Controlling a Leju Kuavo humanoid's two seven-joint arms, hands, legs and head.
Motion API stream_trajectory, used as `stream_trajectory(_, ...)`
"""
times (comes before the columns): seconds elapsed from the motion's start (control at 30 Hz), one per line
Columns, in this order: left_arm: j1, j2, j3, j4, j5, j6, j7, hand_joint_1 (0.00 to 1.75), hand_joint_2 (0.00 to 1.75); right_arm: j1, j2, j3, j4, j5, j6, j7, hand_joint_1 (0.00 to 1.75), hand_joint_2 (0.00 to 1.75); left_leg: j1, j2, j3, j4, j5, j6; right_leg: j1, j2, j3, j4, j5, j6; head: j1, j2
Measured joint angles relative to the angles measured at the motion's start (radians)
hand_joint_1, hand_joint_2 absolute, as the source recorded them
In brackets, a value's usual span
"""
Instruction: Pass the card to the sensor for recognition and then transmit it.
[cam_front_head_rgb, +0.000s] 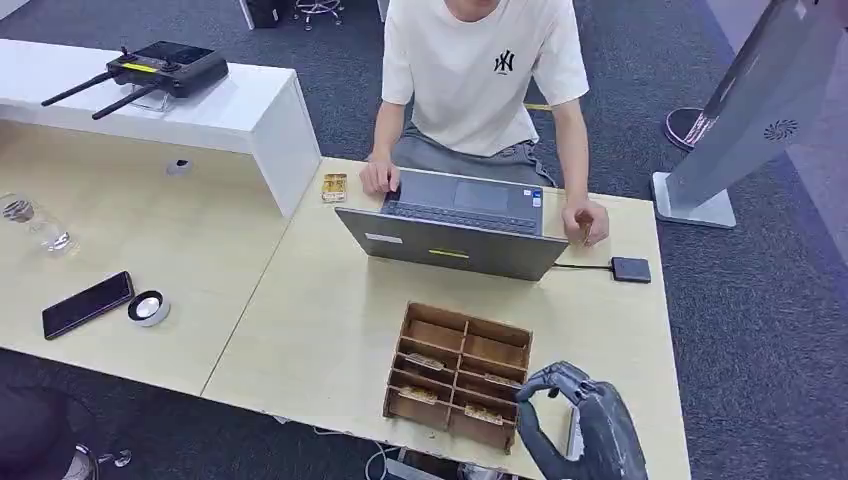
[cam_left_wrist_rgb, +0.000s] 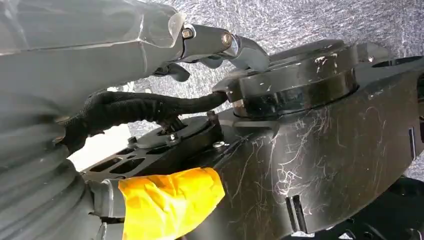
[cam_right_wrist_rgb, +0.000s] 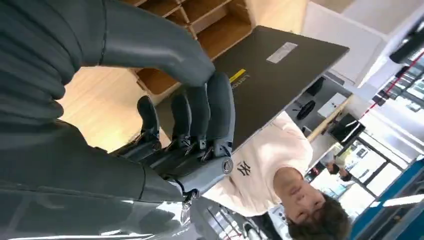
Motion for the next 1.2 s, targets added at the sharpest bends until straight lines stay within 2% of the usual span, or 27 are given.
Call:
stream_trajectory(0.17, -0.012, 0.001, -0.013, 0.004, 0.012, 0.000, -0.012, 0.00, 1.75, -0.031, -0.010, 0.050, 0.026, 0.191, -0.018, 0.045, 0.61, 1.75, 0.000, 0.000, 0.001, 0.000, 0.000, 0.000, 0.000, 0.000, 0.000, 0.000, 0.000, 0.000, 0.000, 0.000)
stream_trajectory(0.2, -0.017, 0.001, -0.018, 0.008, 0.018, 0.000, -0.015, 0.00, 1.75, -0.038, -0.010, 0.058, 0.032, 0.221, -0.021, 0.055, 0.68, 1.75, 0.000, 0.000, 0.001, 0.000, 0.000, 0.000, 0.000, 0.000, 0.000, 0.000, 0.000, 0.000, 0.000, 0.000)
stream_trajectory(0.3, -0.026, 0.001, -0.029, 0.013, 0.034, 0.000, -0.024, 0.00, 1.75, -0.054, -0.011, 0.080, 0.049, 0.281, -0.028, 0.080, 0.68, 1.75, 0.000, 0.000, 0.001, 0.000, 0.000, 0.000, 0.000, 0.000, 0.000, 0.000, 0.000, 0.000, 0.000, 0.000)
stream_trajectory(0.33, -0.030, 0.002, -0.035, 0.016, 0.041, 0.000, -0.027, 0.00, 1.75, -0.059, -0.011, 0.087, 0.057, 0.300, -0.033, 0.089, 0.73, 1.75, 0.000, 0.000, 0.001, 0.000, 0.000, 0.000, 0.000, 0.000, 0.000, 0.000, 0.000, 0.000, 0.000, 0.000)
stream_trajectory(0.4, -0.036, 0.003, -0.045, 0.020, 0.049, 0.000, -0.034, 0.00, 1.75, -0.068, -0.011, 0.098, 0.069, 0.324, -0.034, 0.102, 0.77, 1.75, 0.000, 0.000, 0.001, 0.000, 0.000, 0.000, 0.000, 0.000, 0.000, 0.000, 0.000, 0.000, 0.000, 0.000)
stream_trajectory(0.43, -0.039, 0.003, -0.048, 0.021, 0.053, 0.000, -0.035, 0.00, 1.75, -0.072, -0.011, 0.104, 0.076, 0.338, -0.034, 0.109, 0.86, 1.75, 0.000, 0.000, 0.001, 0.000, 0.000, 0.000, 0.000, 0.000, 0.000, 0.000, 0.000, 0.000, 0.000, 0.000)
stream_trajectory(0.6, -0.054, 0.010, -0.069, 0.030, 0.070, 0.000, -0.047, 0.00, 1.75, -0.094, -0.011, 0.126, 0.105, 0.381, -0.034, 0.137, 0.96, 1.75, 0.000, 0.000, 0.001, 0.000, 0.000, 0.000, 0.000, 0.000, 0.000, 0.000, 0.000, 0.000, 0.000, 0.000)
stream_trajectory(0.63, -0.055, 0.010, -0.071, 0.031, 0.071, 0.000, -0.048, 0.00, 1.75, -0.098, -0.011, 0.127, 0.110, 0.385, -0.033, 0.139, 0.93, 1.75, 0.000, 0.000, 0.001, 0.000, 0.000, 0.000, 0.000, 0.000, 0.000, 0.000, 0.000, 0.000, 0.000, 0.000)
stream_trajectory(0.73, -0.062, 0.011, -0.080, 0.036, 0.081, 0.000, -0.053, 0.00, 1.75, -0.109, -0.010, 0.137, 0.126, 0.403, -0.032, 0.149, 1.06, 1.75, 0.000, 0.000, 0.001, 0.000, 0.000, 0.000, 0.000, 0.000, 0.000, 0.000, 0.000, 0.000, 0.000, 0.000)
stream_trajectory(0.77, -0.066, 0.012, -0.085, 0.038, 0.084, 0.000, -0.054, 0.00, 1.75, -0.113, -0.008, 0.141, 0.134, 0.408, -0.031, 0.149, 1.06, 1.75, 0.000, 0.000, 0.001, 0.000, 0.000, 0.000, 0.000, 0.000, 0.000, 0.000, 0.000, 0.000, 0.000, 0.000)
stream_trajectory(0.83, -0.074, 0.016, -0.094, 0.042, 0.091, 0.000, -0.056, 0.00, 1.75, -0.121, 0.003, 0.150, 0.154, 0.426, -0.028, 0.150, 1.33, 1.75, 0.000, 0.000, 0.001, 0.000, 0.000, 0.000, 0.000, 0.000, 0.000, 0.000, 0.000, 0.000, 0.000, 0.000)
stream_trajectory(0.9, -0.079, 0.017, -0.101, 0.044, 0.096, 0.000, -0.060, 0.00, 1.75, -0.131, 0.013, 0.155, 0.174, 0.432, -0.024, 0.151, 1.38, 1.75, 0.000, 0.000, 0.001, 0.000, 0.000, 0.000, 0.000, 0.000, 0.000, 0.000, 0.000, 0.000, 0.000, 0.000)
stream_trajectory(0.93, -0.080, 0.018, -0.104, 0.045, 0.100, 0.000, -0.064, 0.00, 1.75, -0.136, 0.019, 0.158, 0.185, 0.435, -0.022, 0.153, 1.34, 1.75, 0.000, 0.000, 0.001, 0.000, 0.000, 0.000, 0.000, 0.000, 0.000, 0.000, 0.000, 0.000, 0.000, 0.000)
stream_trajectory(1.03, -0.087, 0.019, -0.116, 0.049, 0.111, 0.000, -0.072, 0.00, 1.75, -0.150, 0.027, 0.166, 0.212, 0.439, -0.015, 0.160, 1.41, 1.75, 0.000, 0.000, 0.001, 0.000, 0.000, 0.000, 0.000, 0.000, 0.000, 0.000, 0.000, 0.000, 0.000, 0.000)
stream_trajectory(1.2, -0.095, 0.025, -0.127, 0.053, 0.131, 0.000, -0.085, 0.00, 1.75, -0.163, 0.032, 0.174, 0.246, 0.450, -0.010, 0.179, 1.40, 1.75, 0.000, 0.000, 0.001, 0.000, 0.000, 0.000, 0.000, 0.000, 0.000, 0.000, 0.000, 0.000, 0.000, 0.000)
